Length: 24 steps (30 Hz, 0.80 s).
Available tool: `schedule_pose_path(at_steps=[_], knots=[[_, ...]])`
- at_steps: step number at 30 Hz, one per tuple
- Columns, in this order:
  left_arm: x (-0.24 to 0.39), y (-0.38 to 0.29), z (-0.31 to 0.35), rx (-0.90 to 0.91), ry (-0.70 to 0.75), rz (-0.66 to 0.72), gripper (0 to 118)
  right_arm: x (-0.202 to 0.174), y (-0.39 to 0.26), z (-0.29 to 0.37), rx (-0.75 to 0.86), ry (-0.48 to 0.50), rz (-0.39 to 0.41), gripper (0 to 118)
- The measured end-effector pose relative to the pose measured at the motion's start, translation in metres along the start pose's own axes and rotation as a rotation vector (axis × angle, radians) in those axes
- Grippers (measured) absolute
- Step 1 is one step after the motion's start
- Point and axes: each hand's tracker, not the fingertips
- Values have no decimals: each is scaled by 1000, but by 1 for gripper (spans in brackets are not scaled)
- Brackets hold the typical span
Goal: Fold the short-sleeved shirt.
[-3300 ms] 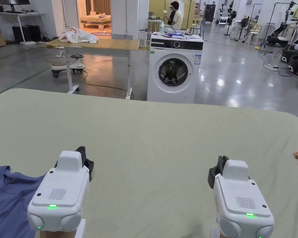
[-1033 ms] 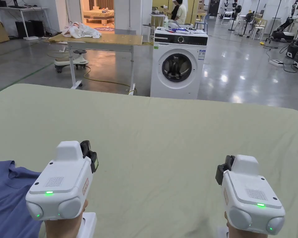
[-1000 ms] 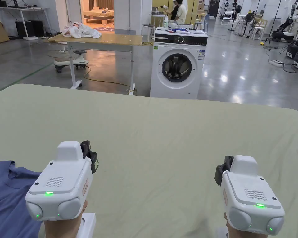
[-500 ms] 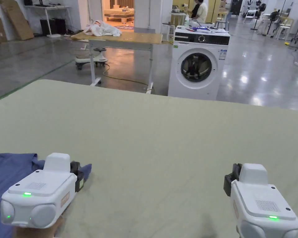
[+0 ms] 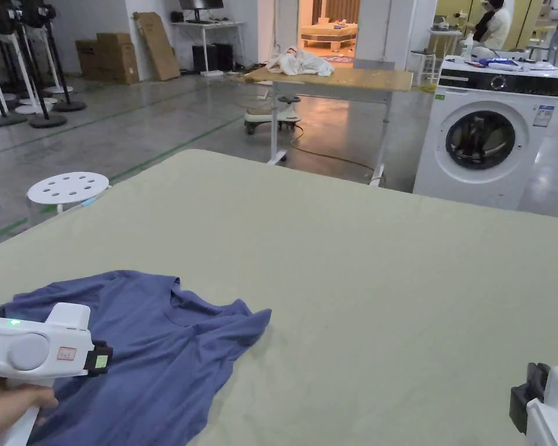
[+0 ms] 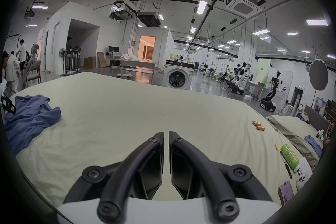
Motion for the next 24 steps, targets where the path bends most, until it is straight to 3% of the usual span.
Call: schedule_pose_path(at_steps=[2,3,9,12,13,16,20,24], knots=[[-6,-1,-8,-12,-14,-4,88,-2,-1,-1,-8,2,4,5],[-9,-3,-15,-26,-23,4,94,-2,-2,-1,-11,3,5,5],[-2,-12,-56,-159,-1,-16,93,-2,-10,-4,-45,-2,18,5],[11,-12,-50,-117,28,-51,91,-1,-13,-5,-62,-6,19,5],[11,-10,-49,-121,30,-54,86,-2,-14,-5,-66,-9,20,5],[21,-12,-42,-86,24,-94,57,-3,-17,-5,-70,-10,15,5],[16,-10,-43,-71,35,-112,2,-8,-17,-5,-69,-4,11,5],[5,-12,-41,-51,7,-87,0,-11,-16,-3,-64,1,11,5]])
